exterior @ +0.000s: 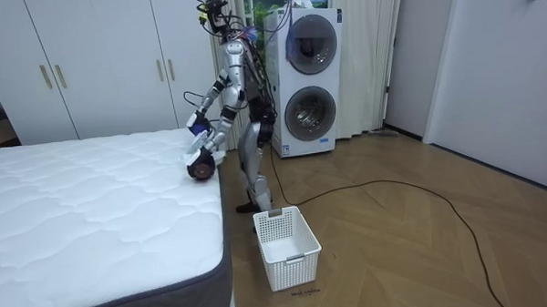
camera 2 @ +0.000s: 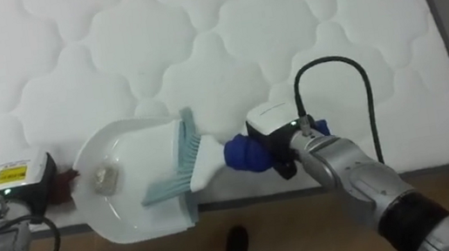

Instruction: Clean bed

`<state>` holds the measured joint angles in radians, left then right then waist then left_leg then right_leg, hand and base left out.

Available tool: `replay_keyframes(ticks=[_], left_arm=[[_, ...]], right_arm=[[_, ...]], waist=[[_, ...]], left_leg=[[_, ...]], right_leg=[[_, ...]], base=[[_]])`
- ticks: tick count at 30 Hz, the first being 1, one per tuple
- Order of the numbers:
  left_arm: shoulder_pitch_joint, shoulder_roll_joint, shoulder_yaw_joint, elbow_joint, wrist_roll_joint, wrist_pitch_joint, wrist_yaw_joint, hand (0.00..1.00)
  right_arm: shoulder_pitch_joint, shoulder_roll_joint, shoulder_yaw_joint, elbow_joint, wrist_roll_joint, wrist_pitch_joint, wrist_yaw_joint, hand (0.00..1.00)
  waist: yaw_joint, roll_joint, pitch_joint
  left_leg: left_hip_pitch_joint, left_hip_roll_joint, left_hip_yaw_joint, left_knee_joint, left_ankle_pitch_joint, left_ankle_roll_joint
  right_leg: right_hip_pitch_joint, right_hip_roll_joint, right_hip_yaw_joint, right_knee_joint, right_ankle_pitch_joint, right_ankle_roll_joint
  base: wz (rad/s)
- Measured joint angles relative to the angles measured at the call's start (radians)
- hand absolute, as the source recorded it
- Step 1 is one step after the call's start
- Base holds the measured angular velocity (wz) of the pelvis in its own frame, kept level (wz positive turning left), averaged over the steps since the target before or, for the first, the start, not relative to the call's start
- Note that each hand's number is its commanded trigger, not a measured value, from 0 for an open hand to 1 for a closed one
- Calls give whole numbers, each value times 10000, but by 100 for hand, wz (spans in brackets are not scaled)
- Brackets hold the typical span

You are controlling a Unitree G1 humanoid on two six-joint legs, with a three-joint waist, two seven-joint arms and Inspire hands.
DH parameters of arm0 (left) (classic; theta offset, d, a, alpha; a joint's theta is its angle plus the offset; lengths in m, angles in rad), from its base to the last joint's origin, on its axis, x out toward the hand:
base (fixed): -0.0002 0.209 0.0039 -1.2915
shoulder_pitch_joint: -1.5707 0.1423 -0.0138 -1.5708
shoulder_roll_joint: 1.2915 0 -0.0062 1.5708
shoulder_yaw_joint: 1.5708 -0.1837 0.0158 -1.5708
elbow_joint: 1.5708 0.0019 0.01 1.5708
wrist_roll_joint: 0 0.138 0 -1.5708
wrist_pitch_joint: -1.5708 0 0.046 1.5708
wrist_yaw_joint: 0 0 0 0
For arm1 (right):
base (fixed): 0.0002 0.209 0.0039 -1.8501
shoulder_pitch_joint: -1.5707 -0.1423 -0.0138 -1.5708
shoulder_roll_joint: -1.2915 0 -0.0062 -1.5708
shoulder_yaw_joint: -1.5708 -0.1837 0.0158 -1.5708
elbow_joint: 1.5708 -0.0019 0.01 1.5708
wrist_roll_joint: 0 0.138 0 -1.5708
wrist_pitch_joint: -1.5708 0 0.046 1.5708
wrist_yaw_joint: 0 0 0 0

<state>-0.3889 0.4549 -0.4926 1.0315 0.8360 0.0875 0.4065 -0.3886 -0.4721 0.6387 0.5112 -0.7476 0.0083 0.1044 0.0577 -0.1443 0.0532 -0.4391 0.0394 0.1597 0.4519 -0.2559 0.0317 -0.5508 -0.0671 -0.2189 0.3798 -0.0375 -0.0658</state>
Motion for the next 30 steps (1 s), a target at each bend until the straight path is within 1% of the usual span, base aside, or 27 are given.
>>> replay_keyframes(ticks=[3,5,6,7,8,9,10,11,12,13,14,15,16,17,18,19,21,22,23,24,25,26,28,30], left_arm=[[229,-141,232,-3,-89,-13,53,100],[532,-298,810,-103,-111,-78,98,100],[670,-360,965,-160,-114,-91,142,100],[1006,-455,1296,-376,-161,-150,182,100],[1224,-492,1478,-555,-165,-198,186,100],[1666,-538,1702,-1008,-156,-263,192,100],[2116,-538,1873,-1597,-145,-348,218,100],[2586,-566,2009,-2102,-146,-461,224,100],[2812,-594,2062,-2394,-153,-473,223,100],[3233,-681,2223,-2929,-160,-495,223,100],[3600,-730,2308,-3379,-193,-493,197,100],[3761,-736,2372,-3631,-193,-500,177,100],[4104,-736,2596,-4087,-194,-513,178,100],[4298,-775,2781,-4368,-201,-514,178,100],[4349,-817,2862,-4456,-201,-510,177,100],[4385,-881,2952,-4587,-201,-514,176,100],[4430,-924,2969,-4763,-196,-539,168,100],[4525,-938,3025,-4913,-197,-635,156,100],[4651,-1004,3194,-5046,-199,-744,156,100],[4737,-1074,3339,-5114,-199,-783,156,100],[4880,-1235,3621,-5205,-195,-825,153,100],[5008,-1419,3910,-5268,-185,-846,145,100],[5138,-1577,4142,-5295,-190,-895,143,100],[5199,-1603,4154,-5310,-189,-895,102,100]], right_arm=[[304,8,-540,520,664,-81,-375,100],[763,9,-1519,590,1392,-197,-521,100],[912,6,-1775,589,1617,-220,-622,100],[1140,17,-2265,564,1927,-230,-778,100],[1260,20,-2507,514,2011,-238,-837,100],[1557,18,-3010,383,2030,-252,-991,100],[1878,18,-3609,193,2104,-291,-1102,77],[2288,28,-4218,-38,2375,-304,-1262,64],[2566,25,-4535,-249,2499,-286,-1412,41],[3048,36,-5071,-691,2767,-293,-1720,2],[3409,69,-5410,-1064,3064,-300,-2060,0],[3551,76,-5519,-1246,3280,-303,-2220,0],[3657,86,-5539,-1453,3680,-340,-2486,0],[3706,142,-5540,-1491,3921,-428,-2733,0],[3708,197,-5541,-1495,3977,-428,-2832,0],[3706,302,-5540,-1504,4093,-428,-2995,0],[3700,475,-5540,-1509,4481,-461,-3104,0],[3698,539,-5540,-1509,4797,-540,-3133,0],[3694,612,-5541,-1554,5107,-584,-3198,0],[3694,656,-5545,-1615,5225,-584,-3228,0],[3695,738,-5545,-1736,5466,-585,-3264,0],[3693,843,-5584,-1800,5577,-605,-3319,0],[3696,922,-5748,-1815,5659,-634,-3371,0],[3701,923,-5917,-1816,5886,-634,-3552,0]], waist=[[-117,2,0],[-261,1,-4],[-260,0,-5],[-260,16,-11],[-277,37,-20],[-352,114,-62],[-473,179,-76],[-623,305,-123],[-645,348,-163],[-700,457,-220],[-778,595,-311],[-773,640,-351],[-766,693,-389],[-756,751,-430],[-769,786,-465],[-749,819,-495],[-609,829,-507],[-503,832,-508],[-435,831,-507],[-388,831,-507],[-224,831,-507],[-146,826,-511],[-133,833,-507],[-18,826,-506]], left_leg=[[277,-47,-92,-135,13,23],[636,-135,-155,-354,24,39],[782,-146,-164,-419,31,48],[1040,-152,-161,-514,34,53],[1193,-161,-181,-587,35,54],[1450,-175,-325,-687,35,55],[1738,-199,-551,-817,43,59],[2009,-234,-892,-879,52,65],[2150,-274,-1069,-933,53,65],[2404,-337,-1375,-1023,54,66],[2628,-388,-1678,-1125,55,67],[2757,-400,-1775,-1178,56,67],[3039,-427,-1941,-1328,81,58],[3331,-448,-2132,-1497,148,43],[3442,-462,-2244,-1546,181,35],[3645,-500,-2451,-1699,261,12],[3904,-512,-2578,-1935,376,-18],[4019,-516,-2663,-2015,406,-50],[4066,-523,-2786,-2045,421,-74],[4084,-523,-2817,-2072,433,-88],[4128,-515,-2906,-2078,445,-108],[4152,-517,-3034,-2028,446,-118],[4144,-530,-3267,-1918,453,-138],[4111,-542,-3282,-1808,468,-169]], right_leg=[[283,-35,-9,-23,-76,63],[598,-49,-12,-50,-159,123],[722,-56,-1,-48,-190,141],[977,-98,24,-51,-260,176],[1117,-98,33,-73,-298,204],[1450,-68,39,-183,-348,259],[1847,-46,44,-309,-424,326],[2301,-1,165,-434,-526,433],[2485,33,356,-465,-601,505],[2871,149,599,-568,-731,624],[3232,160,685,-697,-808,712],[3381,165,743,-748,-843,743],[3692,168,791,-814,-924,785],[4048,172,780,-970,-949,801],[4208,172,765,-1076,-953,806],[4521,167,753,-1242,-971,835],[4867,164,652,-1430,-982,851],[5040,180,605,-1541,-982,851],[5174,195,532,-1652,-986,845],[5211,205,524,-1662,-986,846],[5326,237,499,-1733,-986,844],[5450,262,440,-1782,-991,836],[5660,268,233,-1784,-1016,830],[5816,264,215,-1776,-1085,816]], base=[[10],[12],[5],[0],[12],[34],[71],[76],[86],[82],[78],[63],[49],[48],[59],[57],[44],[33],[29],[29],[25],[32],[58],[63]])
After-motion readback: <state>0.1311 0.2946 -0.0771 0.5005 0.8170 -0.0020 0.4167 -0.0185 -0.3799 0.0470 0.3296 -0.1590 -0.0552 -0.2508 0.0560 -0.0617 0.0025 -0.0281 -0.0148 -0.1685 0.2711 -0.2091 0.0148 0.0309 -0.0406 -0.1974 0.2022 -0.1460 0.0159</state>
